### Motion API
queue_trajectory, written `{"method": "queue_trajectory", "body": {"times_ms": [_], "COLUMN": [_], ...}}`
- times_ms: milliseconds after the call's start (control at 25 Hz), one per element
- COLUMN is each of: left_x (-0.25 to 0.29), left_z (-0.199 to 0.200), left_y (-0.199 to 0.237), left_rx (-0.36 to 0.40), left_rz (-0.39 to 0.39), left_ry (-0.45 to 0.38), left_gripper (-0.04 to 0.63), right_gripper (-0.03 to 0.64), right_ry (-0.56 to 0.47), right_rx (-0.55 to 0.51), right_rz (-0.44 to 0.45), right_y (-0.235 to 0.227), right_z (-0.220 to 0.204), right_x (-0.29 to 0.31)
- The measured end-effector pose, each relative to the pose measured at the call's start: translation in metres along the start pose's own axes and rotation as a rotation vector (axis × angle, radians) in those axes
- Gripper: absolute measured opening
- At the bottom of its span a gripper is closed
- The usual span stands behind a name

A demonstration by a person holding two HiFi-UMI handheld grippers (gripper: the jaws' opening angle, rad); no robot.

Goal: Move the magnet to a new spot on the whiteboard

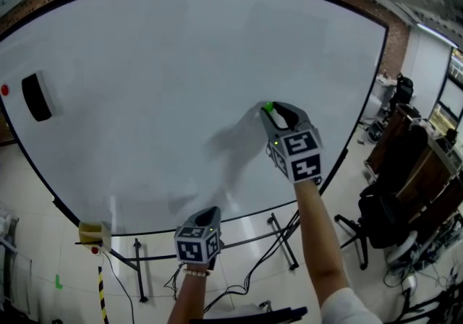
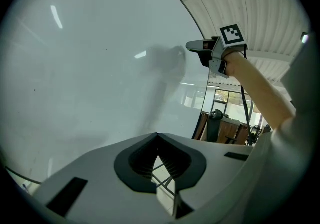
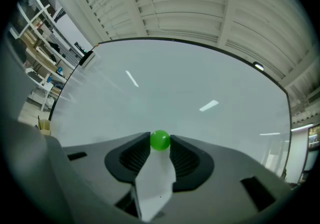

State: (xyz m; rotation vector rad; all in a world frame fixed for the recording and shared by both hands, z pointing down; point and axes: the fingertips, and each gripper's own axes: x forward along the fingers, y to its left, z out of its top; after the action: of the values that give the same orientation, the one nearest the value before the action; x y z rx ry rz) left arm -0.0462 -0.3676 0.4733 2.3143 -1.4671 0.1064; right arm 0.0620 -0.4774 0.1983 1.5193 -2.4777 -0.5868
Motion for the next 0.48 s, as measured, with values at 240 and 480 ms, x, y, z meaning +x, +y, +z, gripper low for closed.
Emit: {"method": "queue_trajectory", "body": {"times_ms": [240,480], "left_x": [-0.003,-0.003], "left_z": [-0.003,-0.002], "left_y": [0.003,0.001], "left_rx": [0.000,0.000], "left_rz": [0.000,0.002], "left_ry": [0.005,0.006], "left_gripper": [-0.006,-0.006], "right_gripper": [0.132,0.132], "right_ry": [0.026,0.037], "right_rx": [-0.044,-0.050], "right_rz": [-0.030,-0.056], "right_y": [0.005,0.001], "right_z": [-0.006,-0.012], "right_x": [0.011,0.013]}}
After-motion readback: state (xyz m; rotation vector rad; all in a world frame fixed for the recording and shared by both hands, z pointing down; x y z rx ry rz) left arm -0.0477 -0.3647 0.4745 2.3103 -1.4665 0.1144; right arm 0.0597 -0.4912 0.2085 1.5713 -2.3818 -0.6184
